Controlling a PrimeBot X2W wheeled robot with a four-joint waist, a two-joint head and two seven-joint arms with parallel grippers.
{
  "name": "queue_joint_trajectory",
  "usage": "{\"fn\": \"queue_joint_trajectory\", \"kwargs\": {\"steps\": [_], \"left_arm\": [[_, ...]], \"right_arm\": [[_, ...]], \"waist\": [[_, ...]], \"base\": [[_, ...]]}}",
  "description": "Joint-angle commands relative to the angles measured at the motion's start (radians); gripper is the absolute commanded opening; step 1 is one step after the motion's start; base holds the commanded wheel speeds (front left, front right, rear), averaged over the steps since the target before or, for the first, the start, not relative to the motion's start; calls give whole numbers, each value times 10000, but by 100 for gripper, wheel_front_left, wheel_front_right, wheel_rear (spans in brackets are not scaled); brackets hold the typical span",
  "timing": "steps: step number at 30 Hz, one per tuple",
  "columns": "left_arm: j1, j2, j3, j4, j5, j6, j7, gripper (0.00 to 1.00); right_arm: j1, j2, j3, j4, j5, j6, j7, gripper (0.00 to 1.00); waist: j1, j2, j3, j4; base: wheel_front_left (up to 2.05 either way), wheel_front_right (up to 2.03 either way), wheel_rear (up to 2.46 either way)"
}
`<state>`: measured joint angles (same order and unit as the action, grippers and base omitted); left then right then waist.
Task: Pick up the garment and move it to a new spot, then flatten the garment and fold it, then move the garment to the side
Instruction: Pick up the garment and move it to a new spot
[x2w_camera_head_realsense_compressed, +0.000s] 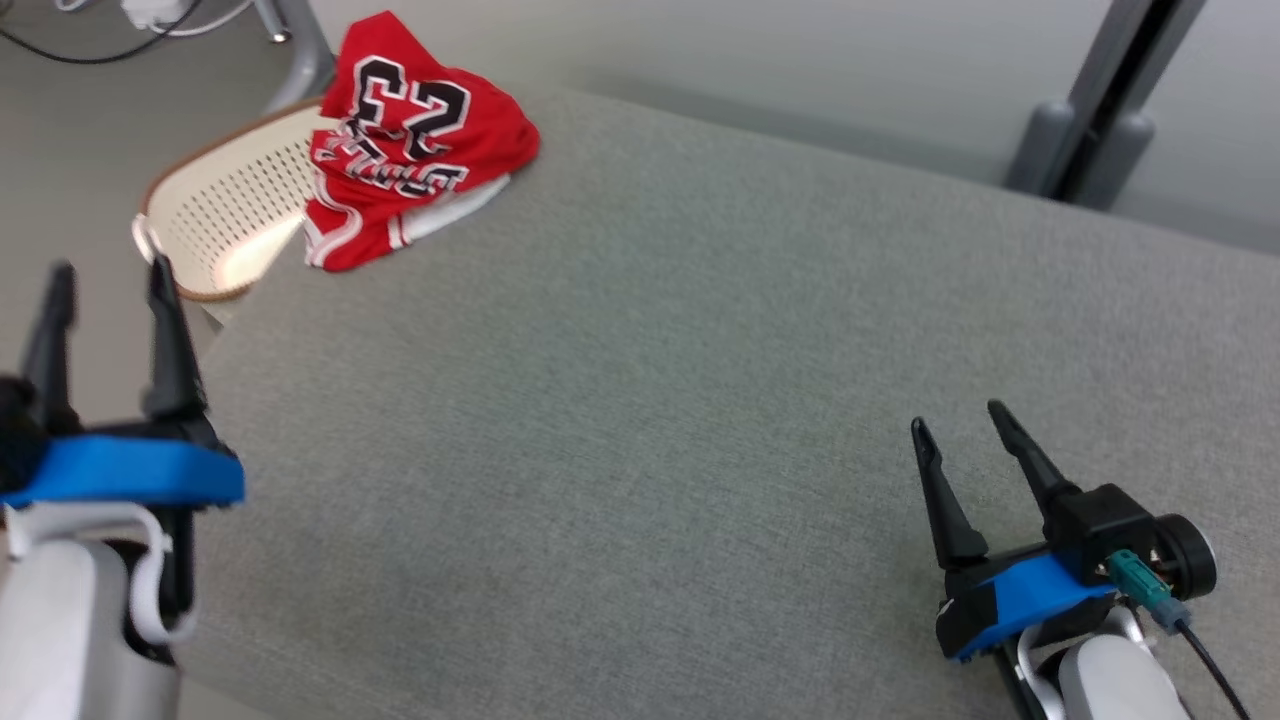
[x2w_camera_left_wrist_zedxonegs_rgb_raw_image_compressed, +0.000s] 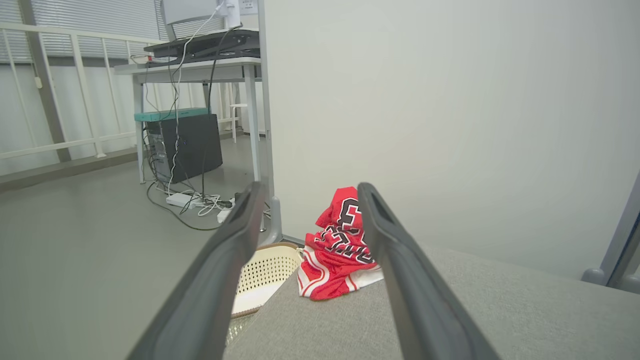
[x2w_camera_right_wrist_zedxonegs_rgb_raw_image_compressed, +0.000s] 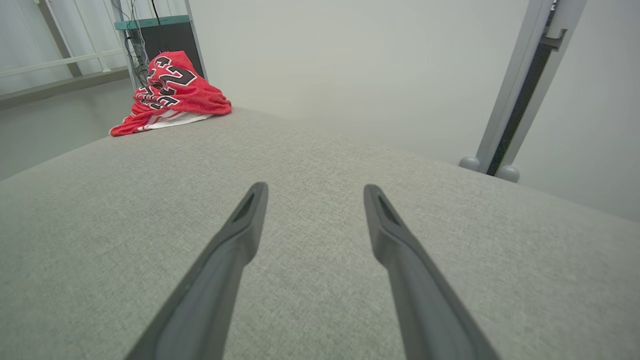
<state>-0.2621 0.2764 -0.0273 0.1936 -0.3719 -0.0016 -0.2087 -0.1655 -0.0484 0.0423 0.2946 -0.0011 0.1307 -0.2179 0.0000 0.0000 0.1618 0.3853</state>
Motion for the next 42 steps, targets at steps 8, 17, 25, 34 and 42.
{"fn": "queue_joint_trajectory", "kwargs": {"steps": [8,17,25,34,42], "left_arm": [[-3929,1266,586,1884,-578,-278,1909,100],[-5658,1709,551,5574,-916,-564,2816,100],[-6769,1845,390,7325,-981,-785,2690,100],[-7363,1787,68,8816,-1195,-1134,3248,86],[-7624,2044,-222,9319,-1158,-1245,2651,0]], "right_arm": [[-1212,-36,-85,-1744,-975,1,960,100],[-1543,-36,-15,-2954,-1251,1,1430,100],[-1463,-44,-170,-3804,-1364,-1,1578,100],[-1476,-39,30,-4811,-1126,-1,1616,100],[-1436,-39,-61,-4690,-1022,-1,1517,100]], "waist": [[0,0,2419,-1164],[0,0,4168,-2030],[0,0,5025,-2374],[0,0,5229,-2615],[0,0,4980,-2642]], "base": [[0,0,0],[0,0,0],[0,0,0],[0,0,0],[0,0,0]]}}
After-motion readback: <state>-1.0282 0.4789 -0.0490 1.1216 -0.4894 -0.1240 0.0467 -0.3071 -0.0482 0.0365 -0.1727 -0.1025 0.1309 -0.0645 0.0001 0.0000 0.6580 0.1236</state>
